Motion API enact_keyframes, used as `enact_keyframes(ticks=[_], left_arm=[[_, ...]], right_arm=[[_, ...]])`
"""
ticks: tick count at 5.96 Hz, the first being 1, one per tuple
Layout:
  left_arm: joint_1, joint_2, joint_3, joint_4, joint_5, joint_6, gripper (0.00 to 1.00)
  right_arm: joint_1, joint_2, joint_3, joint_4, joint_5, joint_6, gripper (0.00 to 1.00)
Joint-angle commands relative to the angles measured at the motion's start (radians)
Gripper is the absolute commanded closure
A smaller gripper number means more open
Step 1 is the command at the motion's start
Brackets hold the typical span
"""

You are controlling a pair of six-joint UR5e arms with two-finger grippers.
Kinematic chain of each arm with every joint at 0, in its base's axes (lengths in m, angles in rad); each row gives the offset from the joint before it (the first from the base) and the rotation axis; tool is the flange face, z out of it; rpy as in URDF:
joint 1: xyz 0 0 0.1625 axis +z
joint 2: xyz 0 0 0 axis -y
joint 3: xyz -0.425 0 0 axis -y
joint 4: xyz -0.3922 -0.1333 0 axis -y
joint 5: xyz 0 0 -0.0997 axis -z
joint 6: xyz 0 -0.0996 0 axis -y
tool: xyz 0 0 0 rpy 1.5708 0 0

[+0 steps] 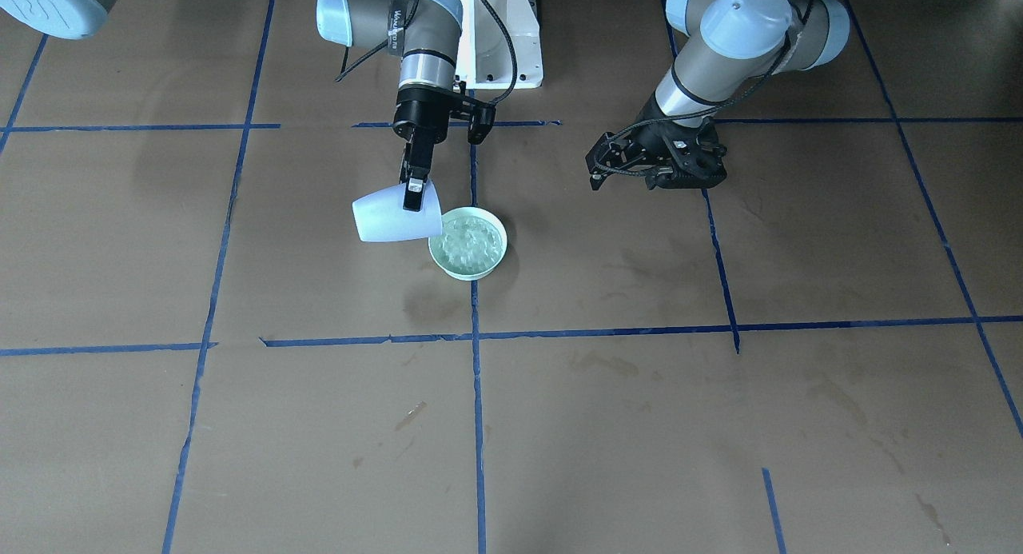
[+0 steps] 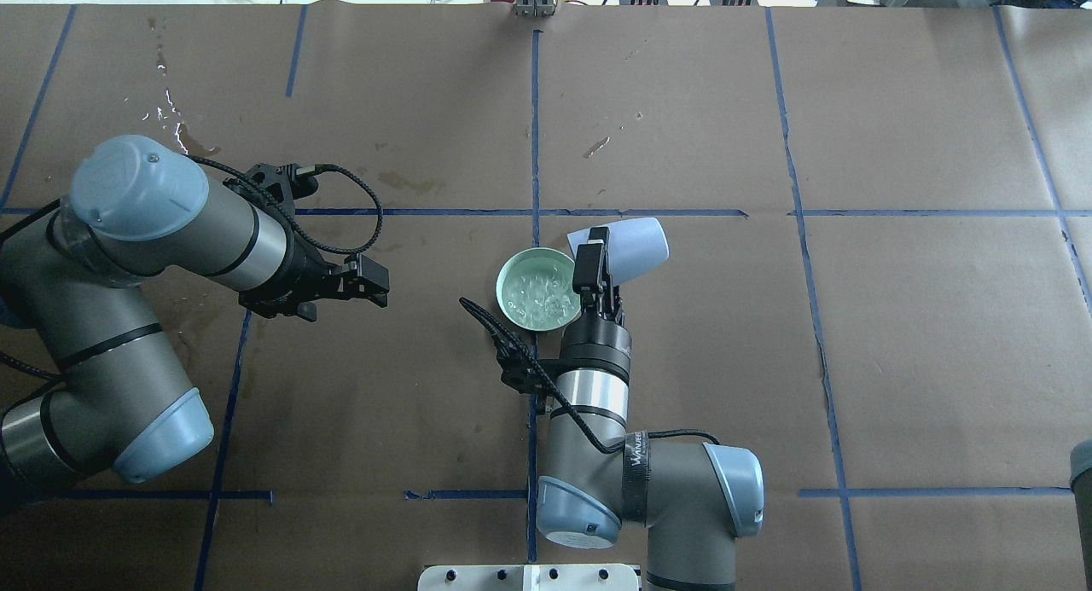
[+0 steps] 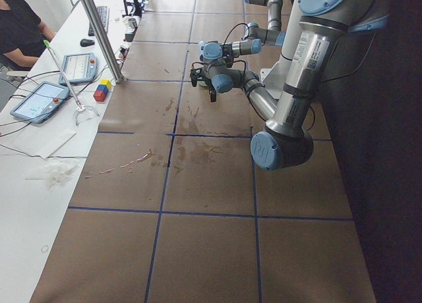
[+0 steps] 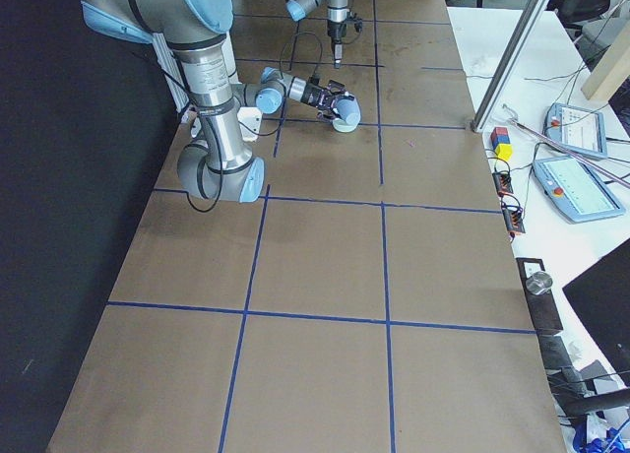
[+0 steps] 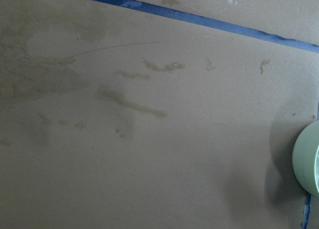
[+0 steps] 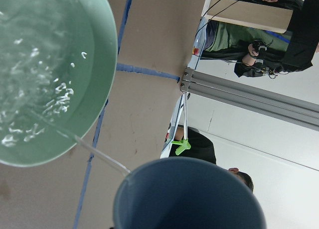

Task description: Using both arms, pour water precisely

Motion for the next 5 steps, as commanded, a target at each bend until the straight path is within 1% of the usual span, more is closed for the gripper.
enact_keyframes(ticks=[1,2,4,5], left_arm=[[0.0,-0.001,-0.002,0.0,0.0,0.0,0.0],[0.0,-0.002,-0.002,0.0,0.0,0.0,0.0],[-0.002,0.002,-0.008,0.0,0.0,-0.002,0.0],[-0.002,0.002,-0.008,0.0,0.0,-0.002,0.0]], right_arm=[[0.001,0.001,0.0,-0.003,-0.003,-0.038,0.96],[0.001,0.007,0.002,0.005,-0.006,-0.018,0.95],[0.0,0.001,0.003,0.029,0.006,0.288,0.95],[0.004,0.003,0.018,0.034,0.056,0.417,0.92]])
